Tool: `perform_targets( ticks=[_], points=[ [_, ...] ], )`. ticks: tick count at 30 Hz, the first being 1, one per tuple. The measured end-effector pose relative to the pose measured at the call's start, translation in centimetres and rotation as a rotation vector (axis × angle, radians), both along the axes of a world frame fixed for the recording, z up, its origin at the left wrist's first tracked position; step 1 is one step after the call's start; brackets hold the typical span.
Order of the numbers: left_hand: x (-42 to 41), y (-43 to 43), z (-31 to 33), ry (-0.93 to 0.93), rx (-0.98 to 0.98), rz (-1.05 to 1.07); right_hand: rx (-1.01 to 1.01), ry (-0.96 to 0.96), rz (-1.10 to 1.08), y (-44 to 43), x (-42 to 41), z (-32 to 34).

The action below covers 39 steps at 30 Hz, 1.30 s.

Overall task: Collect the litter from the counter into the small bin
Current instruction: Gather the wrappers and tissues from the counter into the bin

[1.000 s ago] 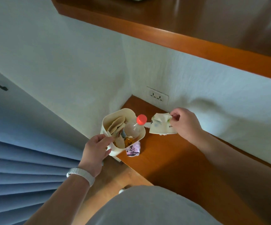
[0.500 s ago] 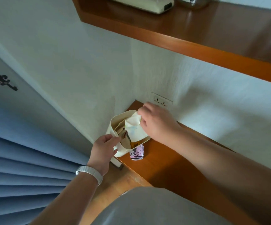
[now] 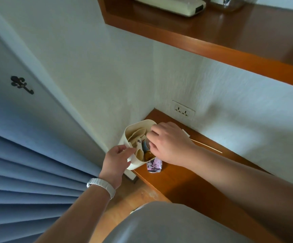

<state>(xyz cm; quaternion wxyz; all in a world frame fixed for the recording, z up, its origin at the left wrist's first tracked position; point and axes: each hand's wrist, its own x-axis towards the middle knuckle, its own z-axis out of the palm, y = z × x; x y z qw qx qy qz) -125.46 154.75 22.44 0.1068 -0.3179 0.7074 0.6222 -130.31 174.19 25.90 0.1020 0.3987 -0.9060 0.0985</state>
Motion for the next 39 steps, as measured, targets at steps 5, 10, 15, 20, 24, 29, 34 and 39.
perform_targets(
  ticks=[5,10,15,20,24,29,34,39],
  points=[
    [-0.1,-0.1,-0.2,-0.024,0.002,0.007,-0.115,-0.031,-0.188,4.6,-0.8,-0.8],
    [-0.5,0.0,-0.7,-0.037,0.0,-0.021,-0.104,-0.244,-0.504,10.9,-2.8,-6.4],
    [-0.6,0.4,-0.9,-0.038,-0.042,-0.041,0.063,-0.474,-0.718,15.4,-3.5,-13.1],
    [-0.3,0.6,-1.0,-0.024,-0.032,-0.03,0.112,-0.544,-0.793,17.1,-4.1,-16.6],
    [-0.2,1.2,-0.8,-0.051,-0.01,0.023,0.183,-0.555,-0.795,17.3,-4.6,-18.3],
    [0.2,1.9,-0.8,-0.054,0.012,0.084,0.236,-0.595,-0.768,17.1,-5.6,-18.9],
    [0.7,2.4,-0.7,-0.054,0.008,0.099,0.368,-0.703,-0.758,16.4,-6.5,-18.6],
    [1.2,2.5,-0.5,-0.059,0.024,0.092,0.382,-0.745,-0.739,15.8,-5.6,-17.8]
  ],
)
